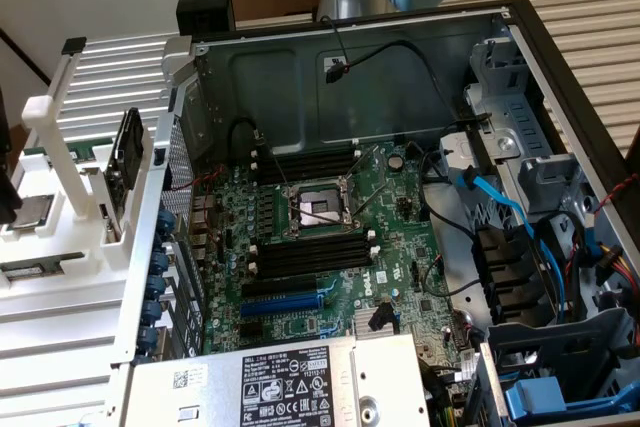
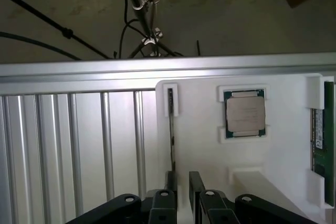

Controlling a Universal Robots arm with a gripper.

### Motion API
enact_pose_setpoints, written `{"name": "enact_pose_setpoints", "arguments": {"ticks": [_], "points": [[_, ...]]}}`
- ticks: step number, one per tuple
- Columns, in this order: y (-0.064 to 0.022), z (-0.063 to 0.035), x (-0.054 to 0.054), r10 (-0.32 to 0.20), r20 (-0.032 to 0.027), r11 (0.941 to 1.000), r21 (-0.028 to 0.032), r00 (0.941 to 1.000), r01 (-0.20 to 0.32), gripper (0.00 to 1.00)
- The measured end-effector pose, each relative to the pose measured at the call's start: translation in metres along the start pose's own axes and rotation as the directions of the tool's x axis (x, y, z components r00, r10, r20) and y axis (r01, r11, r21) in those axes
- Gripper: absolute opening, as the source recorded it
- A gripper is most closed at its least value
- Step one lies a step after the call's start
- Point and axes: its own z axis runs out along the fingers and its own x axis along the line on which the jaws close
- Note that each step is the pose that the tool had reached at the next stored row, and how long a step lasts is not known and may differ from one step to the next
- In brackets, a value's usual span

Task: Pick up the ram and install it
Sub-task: 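Pick up the ram and move it above insertion slot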

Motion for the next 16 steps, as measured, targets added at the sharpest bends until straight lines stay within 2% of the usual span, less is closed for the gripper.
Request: {"name": "enact_pose_setpoints", "arguments": {"ticks": [4, 7, 8, 9, 10, 11, 14, 16], "points": [[0.0001, 0.0062, 0.004, 0.000, 0.0029, 1.0000, -0.0010, 1.0000, 0.000, 0.24], [-0.0001, 0.0098, 0.008, 0.000, 0.0063, 1.0000, -0.0066, 1.0000, 0.000, 0.24], [-0.0003, 0.0106, 0.008, 0.000, 0.0071, 0.9999, -0.0119, 1.0000, 0.000, 0.24], [-0.0008, 0.0108, 0.009, 0.001, 0.0085, 0.9998, -0.0206, 1.0000, -0.001, 0.24], [-0.0021, 0.0114, 0.010, 0.001, 0.0132, 0.9992, -0.0398, 0.9999, -0.001, 0.24], [-0.0025, 0.0115, 0.011, 0.001, 0.0149, 0.9990, -0.0439, 0.9999, -0.001, 0.24], [-0.0046, 0.0121, 0.011, 0.002, 0.0163, 0.9990, -0.0440, 0.9999, -0.001, 0.24], [-0.0103, 0.0146, 0.011, 0.002, 0.0162, 0.9990, -0.0442, 0.9999, -0.001, 0.24]]}}
